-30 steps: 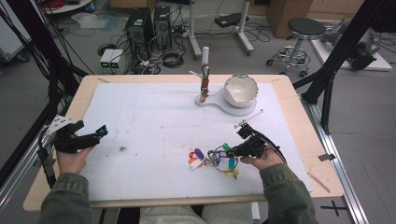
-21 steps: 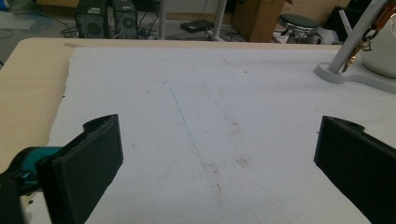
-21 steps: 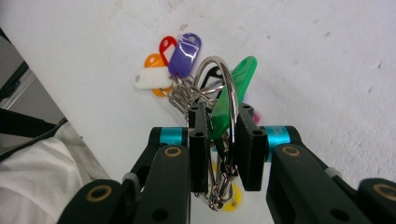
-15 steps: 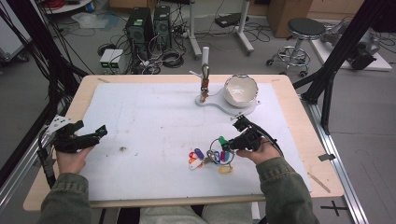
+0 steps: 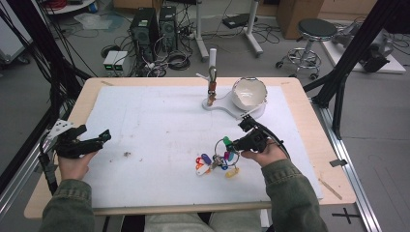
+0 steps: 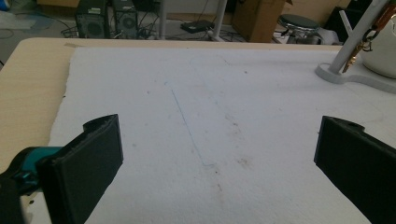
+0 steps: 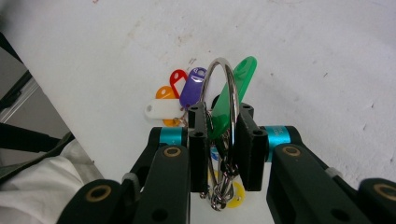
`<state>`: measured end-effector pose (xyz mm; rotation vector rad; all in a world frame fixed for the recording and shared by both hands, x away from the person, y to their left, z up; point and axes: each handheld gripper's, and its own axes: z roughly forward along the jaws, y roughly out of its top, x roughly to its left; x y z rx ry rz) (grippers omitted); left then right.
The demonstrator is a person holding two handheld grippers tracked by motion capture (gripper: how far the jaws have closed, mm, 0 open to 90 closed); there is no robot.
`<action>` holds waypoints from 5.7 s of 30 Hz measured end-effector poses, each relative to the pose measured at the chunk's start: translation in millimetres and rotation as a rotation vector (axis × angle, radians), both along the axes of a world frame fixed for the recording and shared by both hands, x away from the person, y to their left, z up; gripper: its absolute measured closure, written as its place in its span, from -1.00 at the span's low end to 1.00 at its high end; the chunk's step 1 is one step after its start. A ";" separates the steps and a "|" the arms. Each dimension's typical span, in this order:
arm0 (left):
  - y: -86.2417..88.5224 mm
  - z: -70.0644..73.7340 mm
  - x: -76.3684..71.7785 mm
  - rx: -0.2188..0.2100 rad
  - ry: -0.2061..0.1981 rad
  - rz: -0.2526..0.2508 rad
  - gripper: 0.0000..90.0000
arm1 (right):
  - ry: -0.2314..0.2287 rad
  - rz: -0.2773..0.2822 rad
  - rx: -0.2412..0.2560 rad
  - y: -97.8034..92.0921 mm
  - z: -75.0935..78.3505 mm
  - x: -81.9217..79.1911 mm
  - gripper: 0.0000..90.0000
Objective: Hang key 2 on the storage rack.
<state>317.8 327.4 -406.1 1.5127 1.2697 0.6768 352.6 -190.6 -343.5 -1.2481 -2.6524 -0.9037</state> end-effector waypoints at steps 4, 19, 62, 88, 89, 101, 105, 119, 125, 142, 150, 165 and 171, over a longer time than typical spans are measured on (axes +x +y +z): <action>0.2 0.0 0.1 0.000 0.000 0.000 -0.96 | -0.004 0.009 0.002 1.6 4.0 0.0 0.72; -0.3 0.1 0.0 -0.004 -0.002 -0.004 -0.96 | -0.052 0.073 0.004 17.9 30.9 0.9 0.72; -15.3 20.5 -1.8 -0.085 -0.071 -0.086 -0.96 | -0.160 0.218 0.077 87.5 95.6 27.5 0.71; -67.7 87.2 19.1 -0.120 -0.166 -0.272 -0.96 | -0.177 0.270 0.099 126.6 120.3 39.7 0.71; -69.0 88.7 19.6 -0.120 -0.167 -0.277 -0.96 | -0.182 0.269 0.101 128.5 121.9 40.2 0.71; -78.4 104.9 29.7 -0.144 -0.182 -0.326 -0.96 | -0.224 0.321 0.105 149.2 139.7 44.3 0.71; -81.6 112.3 32.3 -0.144 -0.186 -0.344 -0.96 | -0.220 0.329 0.113 155.4 141.5 45.4 0.71; -98.5 116.3 43.8 -0.205 -0.146 -0.442 -0.91 | -0.229 0.360 0.141 170.5 151.4 48.5 0.71; -101.7 115.3 44.8 -0.231 -0.150 -0.493 -0.52 | -0.226 0.363 0.155 170.7 152.8 48.9 0.72; -112.6 113.2 42.0 -0.190 -0.073 -0.487 0.91 | -0.210 0.338 0.188 172.8 147.9 50.7 0.70; -115.7 114.6 38.7 -0.145 -0.115 -0.461 0.92 | -0.224 0.276 0.208 164.3 140.3 52.0 0.32; -115.8 115.3 40.3 -0.128 -0.113 -0.414 0.93 | -0.273 0.162 0.217 138.5 131.9 50.6 -0.74; -113.8 115.4 42.0 -0.133 -0.122 -0.363 0.92 | -0.332 0.087 0.212 122.3 125.8 49.9 -0.97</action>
